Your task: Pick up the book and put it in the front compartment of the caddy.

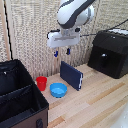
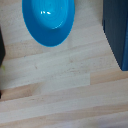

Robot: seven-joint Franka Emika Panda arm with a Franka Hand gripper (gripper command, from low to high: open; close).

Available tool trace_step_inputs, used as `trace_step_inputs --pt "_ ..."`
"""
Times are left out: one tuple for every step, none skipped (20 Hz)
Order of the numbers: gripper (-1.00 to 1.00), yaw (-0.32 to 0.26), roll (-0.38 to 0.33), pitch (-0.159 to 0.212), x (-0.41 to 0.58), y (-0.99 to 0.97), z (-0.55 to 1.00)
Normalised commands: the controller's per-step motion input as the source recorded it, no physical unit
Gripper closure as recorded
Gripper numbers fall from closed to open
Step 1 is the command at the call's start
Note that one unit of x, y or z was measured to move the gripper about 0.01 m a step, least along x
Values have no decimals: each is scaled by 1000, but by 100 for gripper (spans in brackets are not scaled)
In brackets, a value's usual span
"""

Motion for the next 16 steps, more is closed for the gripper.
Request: trace_step_inputs --pt "-100 0 29 11 94 -454 -74" --pt "-100 14 64 21 26 -594 -203" --pt "-100 14 64 21 26 -594 -203" --pt "-100 33 65 0 11 -637 -203" --pt "-100 40 58 6 43 -591 -214" --pt "-100 36 58 0 34 -634 -237" --pt "-100 30 70 0 49 -671 -220" --pt "-100 25 67 0 83 -629 -169" --pt "-100 29 65 0 77 -606 -163" --pt "-100 34 58 0 69 -563 -171" --pt "-100 41 55 3 86 -511 -186" --pt "-100 49 57 12 94 -480 -183" --pt "-100 48 42 11 69 -431 -197" --pt "-100 46 24 1 23 -409 -240" --pt "-100 39 16 25 43 -411 -283" --pt "-100 39 12 42 69 -414 -317"
